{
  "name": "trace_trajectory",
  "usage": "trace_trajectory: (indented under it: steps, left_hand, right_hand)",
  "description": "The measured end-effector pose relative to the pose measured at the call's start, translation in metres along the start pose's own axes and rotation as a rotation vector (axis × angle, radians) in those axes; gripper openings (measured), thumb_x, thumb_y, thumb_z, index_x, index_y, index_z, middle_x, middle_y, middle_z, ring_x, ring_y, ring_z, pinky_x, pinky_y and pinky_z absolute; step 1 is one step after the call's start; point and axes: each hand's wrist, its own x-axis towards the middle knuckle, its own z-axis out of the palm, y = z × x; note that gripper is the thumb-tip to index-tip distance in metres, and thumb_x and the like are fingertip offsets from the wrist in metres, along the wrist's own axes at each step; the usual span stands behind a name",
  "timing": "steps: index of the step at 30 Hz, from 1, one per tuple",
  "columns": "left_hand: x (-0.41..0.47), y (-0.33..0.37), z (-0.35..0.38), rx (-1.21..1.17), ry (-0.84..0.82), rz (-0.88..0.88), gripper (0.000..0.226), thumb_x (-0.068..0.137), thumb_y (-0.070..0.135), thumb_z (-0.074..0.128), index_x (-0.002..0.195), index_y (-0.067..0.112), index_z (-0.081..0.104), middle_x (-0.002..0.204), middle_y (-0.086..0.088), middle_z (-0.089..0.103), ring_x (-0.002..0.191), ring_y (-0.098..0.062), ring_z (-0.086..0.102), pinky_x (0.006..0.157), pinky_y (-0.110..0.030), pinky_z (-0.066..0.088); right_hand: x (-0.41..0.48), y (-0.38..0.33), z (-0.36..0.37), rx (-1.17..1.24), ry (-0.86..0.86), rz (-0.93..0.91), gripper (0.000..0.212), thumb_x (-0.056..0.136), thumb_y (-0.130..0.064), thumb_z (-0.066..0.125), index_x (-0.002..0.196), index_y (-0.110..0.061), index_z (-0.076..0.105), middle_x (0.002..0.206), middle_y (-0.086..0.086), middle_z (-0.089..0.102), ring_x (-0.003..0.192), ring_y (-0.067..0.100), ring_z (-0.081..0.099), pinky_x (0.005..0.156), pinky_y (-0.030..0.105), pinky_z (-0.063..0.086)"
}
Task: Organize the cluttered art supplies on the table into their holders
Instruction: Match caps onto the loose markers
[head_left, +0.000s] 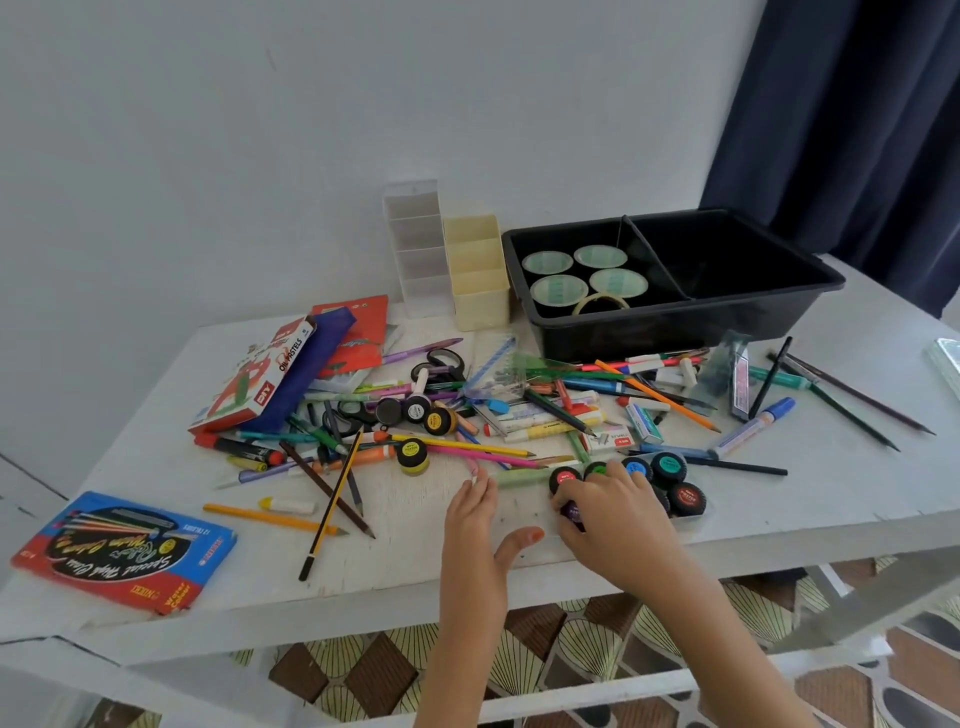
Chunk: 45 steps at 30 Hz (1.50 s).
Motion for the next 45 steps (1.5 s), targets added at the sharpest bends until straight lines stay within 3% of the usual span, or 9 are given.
trace_trajectory:
  steps: [9, 14, 19, 22, 27, 32, 35, 40, 45]
  left_hand:
    - [0.001, 0.002, -0.002, 0.060, -0.033, 0.002, 0.081, 0.082, 0.041, 0.058, 0.146, 0.008, 0.021, 0.155, 0.004, 0.016, 0.143, -0.009, 0.011, 0.104, -0.008, 0.003]
    - [-0.004, 0.005, -0.006, 0.036, -0.041, -0.021, 0.106, 0.059, 0.070, 0.021, 0.147, 0.010, 0.018, 0.149, 0.014, 0.011, 0.144, -0.009, 0.009, 0.106, -0.009, 0.004]
    - [-0.003, -0.001, -0.005, 0.078, -0.046, -0.026, 0.121, 0.054, 0.088, 0.003, 0.148, 0.013, 0.013, 0.149, 0.016, 0.004, 0.142, -0.005, 0.002, 0.107, -0.011, 0.001]
    - [-0.003, -0.005, -0.007, 0.097, -0.089, 0.030, 0.091, 0.073, 0.070, 0.020, 0.148, 0.018, 0.015, 0.149, 0.016, 0.000, 0.141, -0.002, -0.004, 0.115, -0.021, -0.001]
    - [0.001, -0.005, -0.018, -0.098, 0.142, -0.039, 0.042, 0.098, 0.035, 0.039, 0.138, 0.024, 0.043, 0.144, 0.012, 0.038, 0.136, -0.001, 0.025, 0.111, -0.012, 0.018]
    - [0.030, -0.020, -0.040, 0.050, 0.301, -0.064, 0.037, 0.096, 0.020, 0.047, 0.133, 0.018, 0.047, 0.132, 0.004, 0.048, 0.127, -0.012, 0.038, 0.090, -0.002, 0.019]
    - [0.046, -0.029, -0.049, 0.102, 0.334, -0.143, 0.038, 0.091, 0.018, 0.057, 0.129, 0.016, 0.050, 0.126, 0.001, 0.051, 0.124, -0.015, 0.041, 0.091, -0.011, 0.024]
    - [0.066, -0.044, -0.055, 0.183, 0.310, -0.244, 0.052, 0.083, 0.023, 0.068, 0.130, 0.016, 0.049, 0.125, -0.002, 0.049, 0.120, -0.019, 0.045, 0.099, -0.030, 0.037]
    - [0.076, -0.054, -0.049, 0.239, 0.325, -0.267, 0.047, 0.074, 0.024, 0.076, 0.117, 0.019, 0.057, 0.117, 0.000, 0.047, 0.111, -0.017, 0.049, 0.090, -0.026, 0.044]
  right_hand:
    - [0.009, -0.031, -0.006, -0.056, -0.116, 0.246, 0.024, 0.092, -0.016, 0.051, 0.116, -0.012, 0.053, 0.120, 0.010, 0.054, 0.116, 0.029, 0.039, 0.089, 0.031, 0.036]
    - [0.003, -0.051, -0.004, 0.055, -0.083, 0.387, 0.021, 0.090, -0.011, 0.057, 0.111, -0.010, 0.054, 0.135, 0.012, 0.029, 0.120, 0.030, 0.035, 0.091, 0.030, 0.040]
    - [0.008, -0.049, -0.005, 0.145, -0.007, 0.399, 0.021, 0.088, -0.014, 0.061, 0.108, -0.012, 0.054, 0.123, 0.006, 0.041, 0.110, 0.023, 0.046, 0.078, 0.029, 0.043]
    - [0.006, -0.037, -0.002, 0.209, 0.076, 0.356, 0.008, 0.090, -0.017, 0.057, 0.098, -0.015, 0.060, 0.112, 0.003, 0.052, 0.092, 0.018, 0.055, 0.072, 0.028, 0.050]
    - [0.012, -0.025, -0.017, 0.509, 0.449, 0.225, 0.008, 0.087, -0.025, 0.062, 0.084, -0.019, 0.060, 0.083, -0.008, 0.058, 0.071, 0.009, 0.053, 0.054, 0.022, 0.041]
    - [0.065, -0.049, -0.019, 0.692, 0.321, -0.035, 0.008, 0.084, -0.023, 0.067, 0.078, -0.020, 0.062, 0.063, -0.012, 0.058, 0.060, 0.004, 0.052, 0.057, 0.027, 0.047]
    - [0.099, -0.061, -0.010, 0.645, 0.225, -0.129, 0.003, 0.084, -0.017, 0.064, 0.085, -0.019, 0.064, 0.076, -0.007, 0.061, 0.066, 0.005, 0.052, 0.063, 0.027, 0.048]
    - [0.142, -0.069, 0.009, 0.380, 0.065, -0.300, 0.036, 0.087, -0.006, 0.056, 0.121, -0.020, 0.058, 0.116, 0.003, 0.050, 0.112, 0.018, 0.043, 0.089, 0.030, 0.042]
    - [0.159, -0.068, 0.021, 0.223, -0.027, -0.374, 0.044, 0.088, -0.004, 0.054, 0.127, -0.024, 0.050, 0.126, 0.002, 0.048, 0.119, 0.021, 0.036, 0.094, 0.031, 0.037]
